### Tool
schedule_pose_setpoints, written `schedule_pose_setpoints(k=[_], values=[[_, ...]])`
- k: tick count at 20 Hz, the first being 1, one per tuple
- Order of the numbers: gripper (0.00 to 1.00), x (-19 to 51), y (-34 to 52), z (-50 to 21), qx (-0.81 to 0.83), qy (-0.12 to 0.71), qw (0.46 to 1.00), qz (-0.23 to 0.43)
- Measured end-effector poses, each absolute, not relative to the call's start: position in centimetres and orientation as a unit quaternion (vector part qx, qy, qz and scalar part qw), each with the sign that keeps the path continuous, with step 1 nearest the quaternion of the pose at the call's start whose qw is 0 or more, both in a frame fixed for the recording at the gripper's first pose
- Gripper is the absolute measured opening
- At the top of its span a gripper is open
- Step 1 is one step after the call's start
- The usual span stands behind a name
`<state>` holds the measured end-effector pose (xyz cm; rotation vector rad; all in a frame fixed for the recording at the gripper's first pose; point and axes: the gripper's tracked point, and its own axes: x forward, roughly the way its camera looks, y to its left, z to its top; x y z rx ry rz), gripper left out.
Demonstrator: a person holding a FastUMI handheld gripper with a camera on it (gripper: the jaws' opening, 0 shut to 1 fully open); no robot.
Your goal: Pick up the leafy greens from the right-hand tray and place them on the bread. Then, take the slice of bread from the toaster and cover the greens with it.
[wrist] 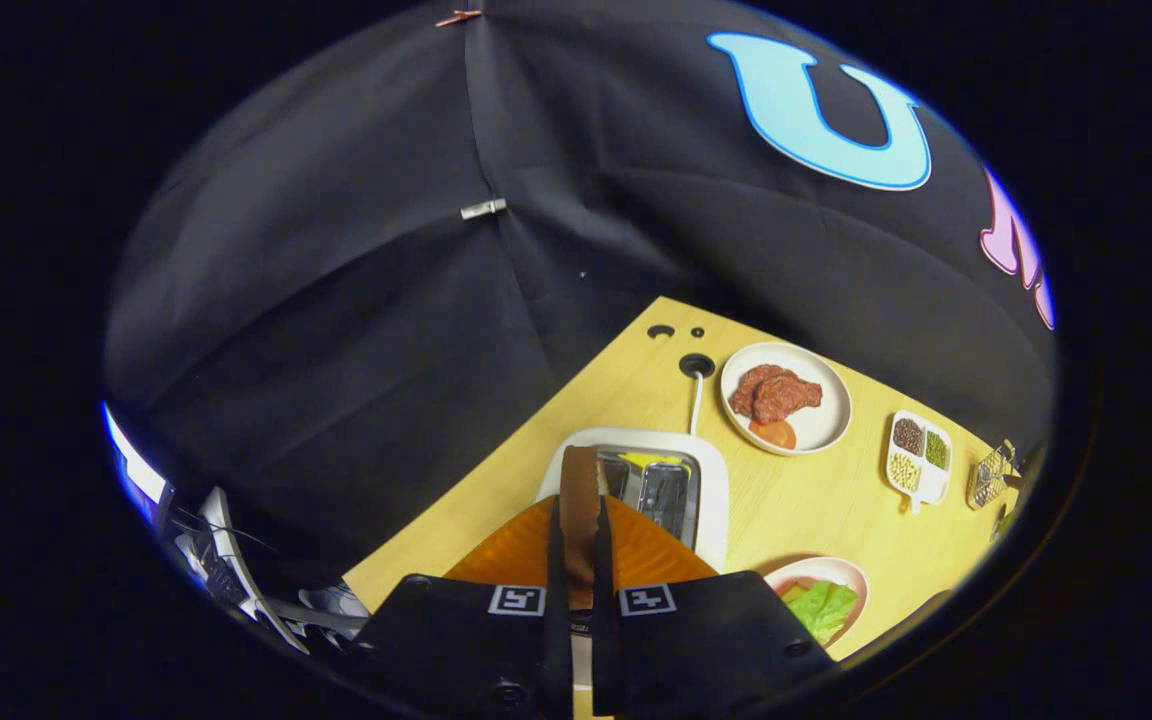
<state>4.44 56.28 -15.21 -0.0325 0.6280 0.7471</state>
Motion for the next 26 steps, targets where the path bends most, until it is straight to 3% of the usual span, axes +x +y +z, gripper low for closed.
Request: schedule_pose_setpoints(k=[5, 11, 19, 26], values=[[0.12, 4.5, 53.0, -9.5, 0.022, 0.252, 0.898, 0.359], [0.12, 5.6, 43.1, -6.3, 0.038, 0.202, 0.932, 0.299], [0.12, 5.7, 31.3, -17.8, 0.033, 0.268, 0.945, 0.183], [0.12, 5.8, 32.4, -24.6, 0.175, 0.307, 0.924, 0.147]])
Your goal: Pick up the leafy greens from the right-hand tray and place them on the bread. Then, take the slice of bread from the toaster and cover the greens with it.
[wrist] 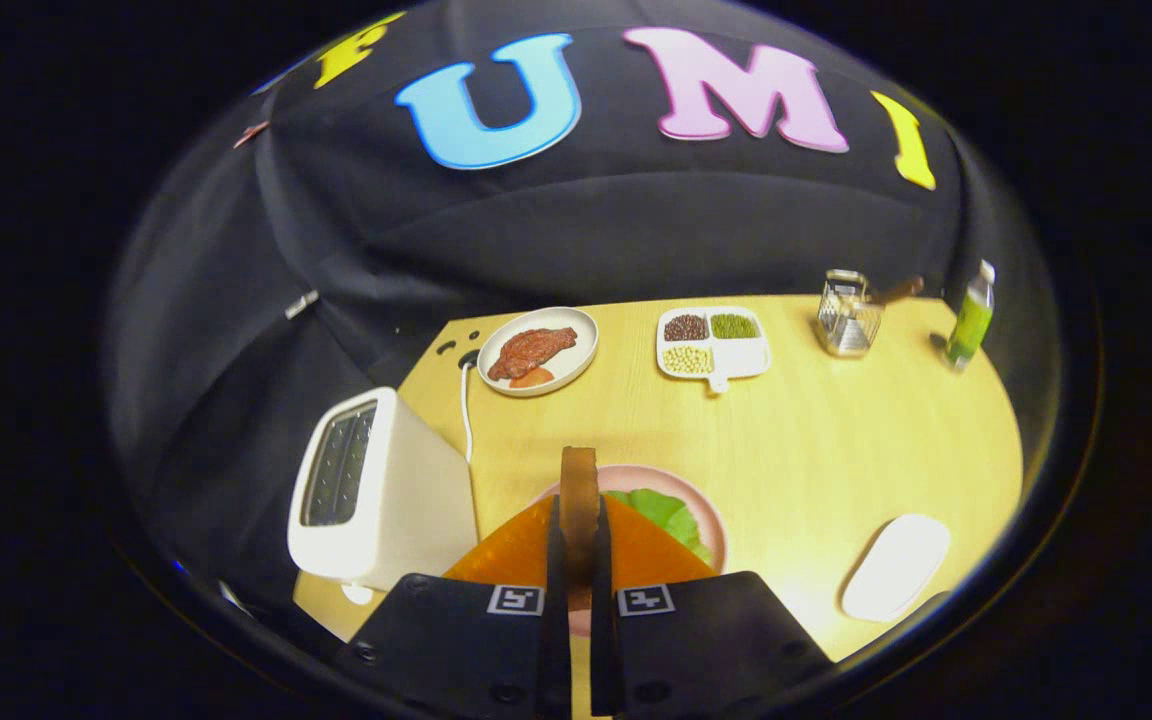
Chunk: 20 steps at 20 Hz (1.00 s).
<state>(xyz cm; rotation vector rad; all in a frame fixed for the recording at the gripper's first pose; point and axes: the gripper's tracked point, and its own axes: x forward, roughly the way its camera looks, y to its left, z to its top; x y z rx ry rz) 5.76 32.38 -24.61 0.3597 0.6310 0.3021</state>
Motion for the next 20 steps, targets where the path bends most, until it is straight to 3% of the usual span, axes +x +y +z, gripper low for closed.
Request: schedule_pose_setpoints(k=[6, 13, 14, 15, 18, 20], values=[[0.12, 6.9, 32.6, -29.1, 0.286, 0.337, 0.889, 0.116], [0.18, 6.7, 28.6, -33.7, 0.220, 0.370, 0.900, 0.074], [0.31, 6.7, 28.5, -34.0, 0.214, 0.373, 0.900, 0.077], [0.31, 6.5, 28.1, -34.6, 0.203, 0.380, 0.900, 0.071], [0.59, 5.9, 26.9, -35.4, 0.178, 0.394, 0.900, 0.062], [0.70, 5.7, 26.1, -35.5, 0.163, 0.391, 0.904, 0.060]])
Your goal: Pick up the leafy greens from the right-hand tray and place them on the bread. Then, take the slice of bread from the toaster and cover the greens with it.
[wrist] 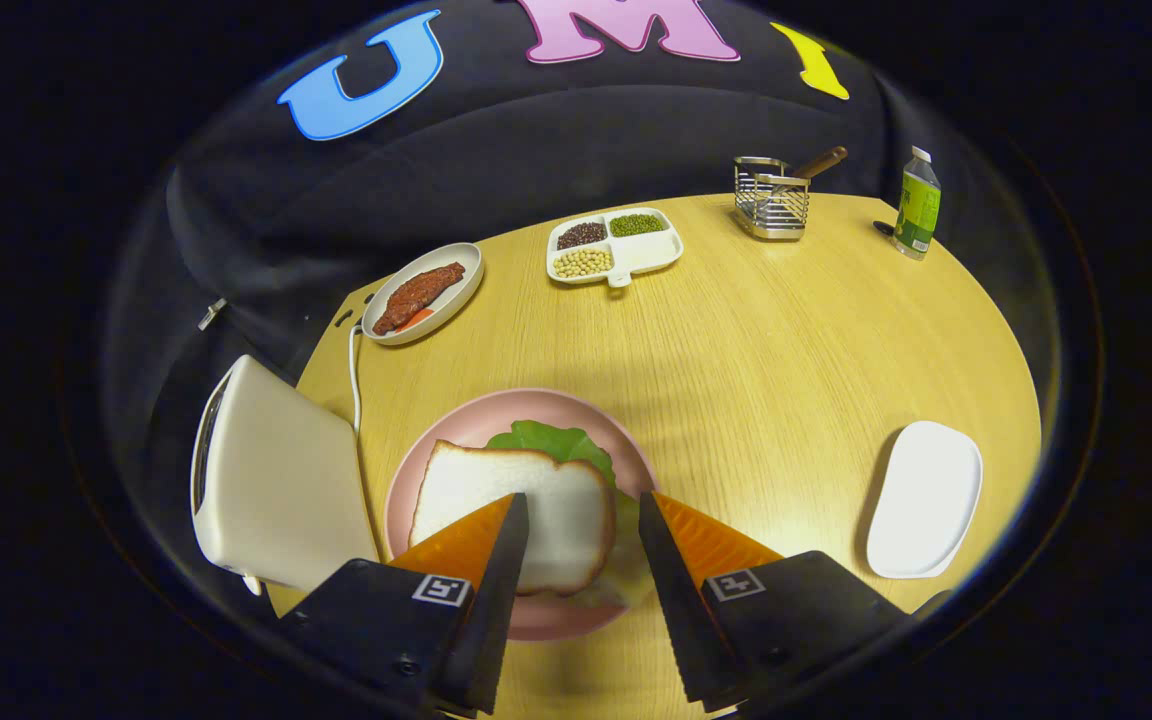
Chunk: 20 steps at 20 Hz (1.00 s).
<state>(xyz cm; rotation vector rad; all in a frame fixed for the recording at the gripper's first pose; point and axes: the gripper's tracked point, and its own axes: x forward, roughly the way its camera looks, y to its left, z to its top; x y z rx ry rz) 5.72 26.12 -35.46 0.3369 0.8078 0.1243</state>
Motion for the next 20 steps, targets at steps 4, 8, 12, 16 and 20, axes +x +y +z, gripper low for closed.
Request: schedule_pose_setpoints(k=[4, 8, 12, 16, 20], values=[[0.91, 5.1, 24.6, -34.0, 0.138, 0.380, 0.912, 0.067], [0.99, 4.1, 23.7, -31.4, 0.089, 0.362, 0.922, 0.101], [1.00, 3.2, 23.3, -27.3, 0.065, 0.337, 0.929, 0.138], [1.00, 2.5, 22.1, -23.3, 0.077, 0.316, 0.932, 0.160], [0.99, 1.7, 19.8, -20.1, 0.068, 0.284, 0.941, 0.171]])
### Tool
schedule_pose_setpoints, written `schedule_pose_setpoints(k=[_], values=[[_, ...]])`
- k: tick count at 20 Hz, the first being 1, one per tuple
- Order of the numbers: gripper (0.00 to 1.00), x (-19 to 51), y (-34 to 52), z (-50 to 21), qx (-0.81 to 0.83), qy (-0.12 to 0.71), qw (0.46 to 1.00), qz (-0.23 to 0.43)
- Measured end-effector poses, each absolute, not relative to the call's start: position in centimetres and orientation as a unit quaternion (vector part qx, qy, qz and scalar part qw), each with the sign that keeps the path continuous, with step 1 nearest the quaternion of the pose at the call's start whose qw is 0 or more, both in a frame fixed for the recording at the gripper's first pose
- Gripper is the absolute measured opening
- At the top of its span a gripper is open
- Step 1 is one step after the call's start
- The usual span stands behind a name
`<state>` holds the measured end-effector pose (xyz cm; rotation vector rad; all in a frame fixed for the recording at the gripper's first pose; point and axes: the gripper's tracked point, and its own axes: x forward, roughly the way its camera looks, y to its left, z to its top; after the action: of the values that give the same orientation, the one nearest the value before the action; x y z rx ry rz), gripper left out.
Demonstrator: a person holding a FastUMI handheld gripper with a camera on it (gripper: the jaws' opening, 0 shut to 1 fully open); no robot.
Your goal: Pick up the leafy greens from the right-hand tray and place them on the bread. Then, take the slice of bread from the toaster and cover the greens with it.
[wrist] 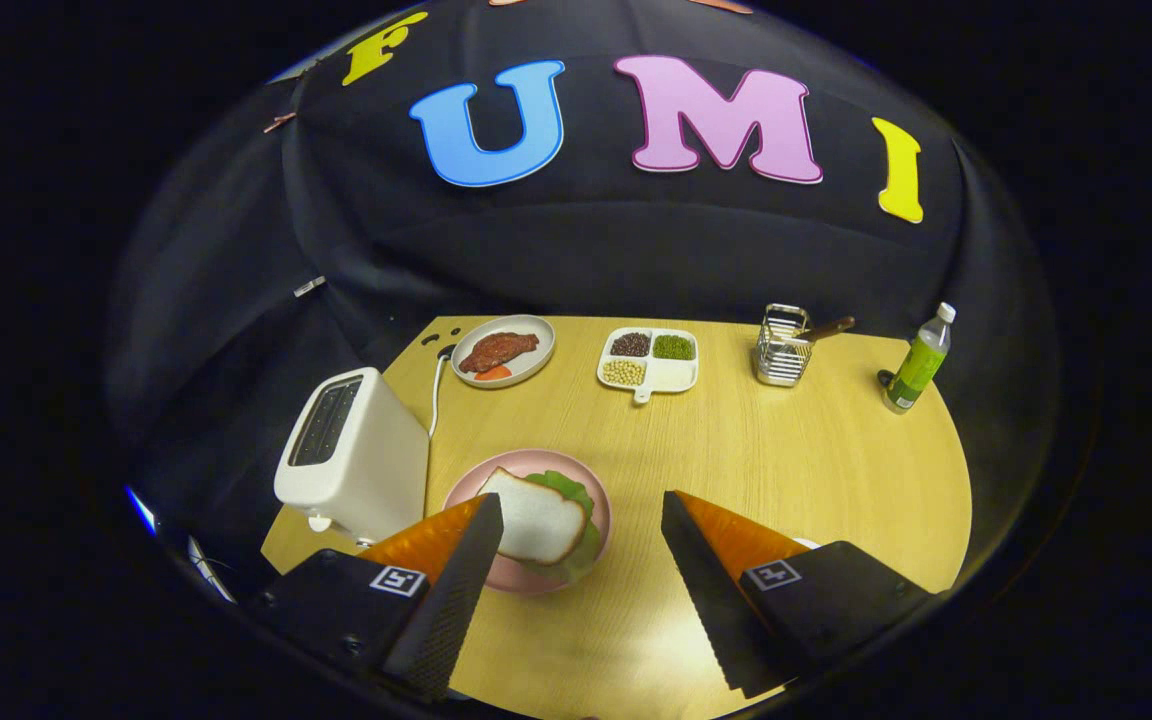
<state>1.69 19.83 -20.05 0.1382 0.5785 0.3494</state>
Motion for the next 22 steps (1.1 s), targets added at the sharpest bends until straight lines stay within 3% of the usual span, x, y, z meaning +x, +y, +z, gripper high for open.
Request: schedule_pose_setpoints(k=[15, 22], values=[[0.99, -3.2, 13.3, -13.2, 0.027, 0.168, 0.967, 0.189], [0.99, -3.5, 11.1, -13.8, 0.033, 0.172, 0.969, 0.173]])
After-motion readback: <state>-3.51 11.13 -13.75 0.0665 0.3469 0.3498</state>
